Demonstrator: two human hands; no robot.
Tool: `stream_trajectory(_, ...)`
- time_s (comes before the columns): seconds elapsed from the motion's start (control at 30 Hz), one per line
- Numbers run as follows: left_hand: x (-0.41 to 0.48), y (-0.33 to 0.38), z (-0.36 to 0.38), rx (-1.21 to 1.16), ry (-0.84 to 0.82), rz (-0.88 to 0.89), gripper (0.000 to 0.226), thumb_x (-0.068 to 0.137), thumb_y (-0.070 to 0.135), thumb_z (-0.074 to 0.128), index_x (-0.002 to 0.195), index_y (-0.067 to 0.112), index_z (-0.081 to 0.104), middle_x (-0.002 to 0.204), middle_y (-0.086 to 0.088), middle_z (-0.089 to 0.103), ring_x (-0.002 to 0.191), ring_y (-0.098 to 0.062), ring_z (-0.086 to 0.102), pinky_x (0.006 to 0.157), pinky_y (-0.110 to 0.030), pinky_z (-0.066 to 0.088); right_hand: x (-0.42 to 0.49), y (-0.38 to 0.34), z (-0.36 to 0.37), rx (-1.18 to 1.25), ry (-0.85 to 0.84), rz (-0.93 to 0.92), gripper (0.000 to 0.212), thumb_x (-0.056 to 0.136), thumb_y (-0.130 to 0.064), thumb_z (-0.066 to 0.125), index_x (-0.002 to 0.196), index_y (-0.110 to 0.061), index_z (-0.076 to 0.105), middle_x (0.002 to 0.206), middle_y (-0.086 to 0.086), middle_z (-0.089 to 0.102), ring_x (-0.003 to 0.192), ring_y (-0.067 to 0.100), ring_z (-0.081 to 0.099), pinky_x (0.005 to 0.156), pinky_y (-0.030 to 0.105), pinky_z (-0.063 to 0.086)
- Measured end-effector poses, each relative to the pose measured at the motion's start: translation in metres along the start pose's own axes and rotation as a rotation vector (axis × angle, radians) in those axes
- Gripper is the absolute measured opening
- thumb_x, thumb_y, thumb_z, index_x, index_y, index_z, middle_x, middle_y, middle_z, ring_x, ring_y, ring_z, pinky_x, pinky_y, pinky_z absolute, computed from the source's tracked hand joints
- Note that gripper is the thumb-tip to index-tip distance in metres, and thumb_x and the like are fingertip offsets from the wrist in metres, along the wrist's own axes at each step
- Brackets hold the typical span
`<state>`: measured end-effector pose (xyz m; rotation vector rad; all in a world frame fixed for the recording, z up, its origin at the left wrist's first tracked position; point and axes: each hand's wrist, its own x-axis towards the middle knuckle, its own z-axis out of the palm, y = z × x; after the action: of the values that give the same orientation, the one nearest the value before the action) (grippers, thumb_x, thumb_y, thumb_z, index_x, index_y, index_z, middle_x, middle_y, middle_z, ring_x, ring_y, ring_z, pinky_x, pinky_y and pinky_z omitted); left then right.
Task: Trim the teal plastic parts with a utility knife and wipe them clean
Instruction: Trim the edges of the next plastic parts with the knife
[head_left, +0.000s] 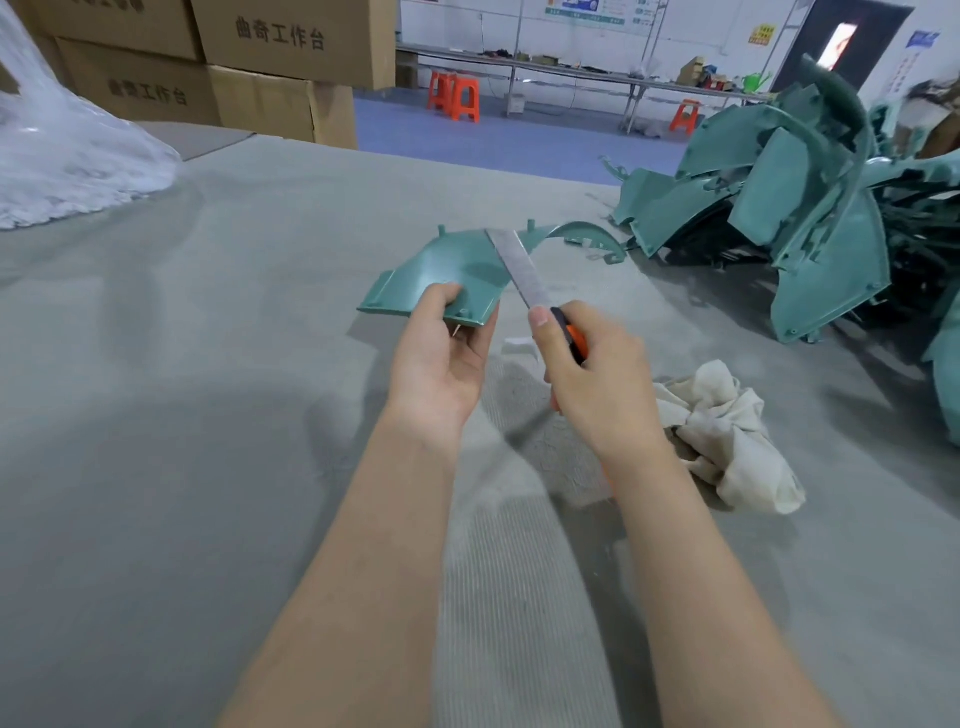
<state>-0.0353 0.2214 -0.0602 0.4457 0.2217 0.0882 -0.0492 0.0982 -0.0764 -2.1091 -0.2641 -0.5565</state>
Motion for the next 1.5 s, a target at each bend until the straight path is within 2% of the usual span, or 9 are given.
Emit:
stream_trajectory(0.37,-0.0051,0.0006,0.0065,-0.048,-0.047,-0.021,0.020,0.093,-0.003,0.049,0.077,0.003,0.061,0.062,-0.004,0.067,0.059,-0.011,0.067,0.055,-0.019,0.056,-0.0008,-0.0006,0.0013,0.014,-0.039,-0.038,0.047,0.099,-0.044,0.048,0.069,-0.007,0.047,0.062,0.020,0.053,0.054,0.033,0.052,0.053,0.045,0.047)
stream_trajectory(0.77,-0.0073,0.0008,0.0094,-0.095,-0.046,-0.037,0.021,0.093,-0.005,0.049,0.076,0.001,0.059,0.060,-0.005,0.066,0.053,-0.011,0.066,0.051,-0.018,0.054,-0.0013,-0.0021,0.0003,0.079,-0.108,-0.007,0.048,0.099,-0.042,0.049,0.072,-0.003,0.048,0.064,0.023,0.049,0.059,0.041,0.048,0.055,0.053,0.047)
stream_trajectory(0.83,-0.0070,0.0014,0.0094,-0.097,-0.050,-0.035,0.020,0.093,-0.005,0.048,0.077,0.001,0.059,0.062,-0.006,0.066,0.056,-0.012,0.066,0.051,-0.019,0.054,-0.0014,-0.0030,0.0006,0.075,-0.119,-0.008,0.047,0.099,-0.042,0.050,0.071,-0.003,0.048,0.065,0.023,0.050,0.060,0.041,0.048,0.055,0.053,0.047)
stream_trajectory(0.97,-0.0055,0.0021,0.0089,-0.094,-0.061,-0.037,0.017,0.093,-0.005,0.047,0.083,0.000,0.059,0.079,-0.011,0.064,0.075,-0.018,0.064,0.054,-0.019,0.056,-0.0027,-0.0045,0.0009,0.080,-0.135,0.001,0.047,0.098,-0.042,0.050,0.073,-0.002,0.050,0.066,0.024,0.050,0.060,0.040,0.047,0.055,0.052,0.047)
stream_trajectory(1.1,-0.0041,0.0029,0.0091,-0.103,-0.068,-0.035,0.015,0.094,-0.005,0.045,0.088,0.000,0.058,0.086,-0.012,0.060,0.082,-0.019,0.061,0.055,-0.018,0.056,-0.0029,-0.0054,0.0013,0.078,-0.152,-0.004,0.046,0.099,-0.041,0.050,0.074,-0.002,0.051,0.065,0.023,0.050,0.061,0.039,0.048,0.056,0.052,0.048)
stream_trajectory(1.27,-0.0045,0.0027,0.0092,-0.093,-0.062,-0.033,0.017,0.093,-0.006,0.044,0.085,0.001,0.057,0.085,-0.011,0.059,0.082,-0.019,0.059,0.053,-0.018,0.055,-0.0033,-0.0057,0.0025,0.076,-0.173,-0.010,0.046,0.099,-0.038,0.051,0.075,0.001,0.052,0.065,0.024,0.050,0.061,0.040,0.047,0.057,0.052,0.048)
stream_trajectory(1.37,-0.0046,0.0027,0.0096,-0.092,-0.059,-0.038,0.017,0.093,-0.006,0.044,0.084,0.001,0.057,0.083,-0.011,0.059,0.080,-0.019,0.059,0.051,-0.017,0.054,-0.0031,-0.0060,0.0028,0.083,-0.178,-0.010,0.046,0.099,-0.037,0.051,0.074,0.001,0.051,0.063,0.024,0.049,0.056,0.035,0.043,0.056,0.051,0.046)
stream_trajectory(1.5,-0.0037,0.0043,0.0095,-0.090,-0.057,-0.048,0.018,0.093,-0.004,0.045,0.082,0.002,0.057,0.080,-0.010,0.059,0.077,-0.019,0.059,0.051,-0.016,0.053,-0.0034,-0.0061,0.0032,0.060,-0.185,-0.025,0.046,0.099,-0.038,0.051,0.073,0.000,0.051,0.062,0.022,0.050,0.056,0.038,0.048,0.055,0.048,0.047)
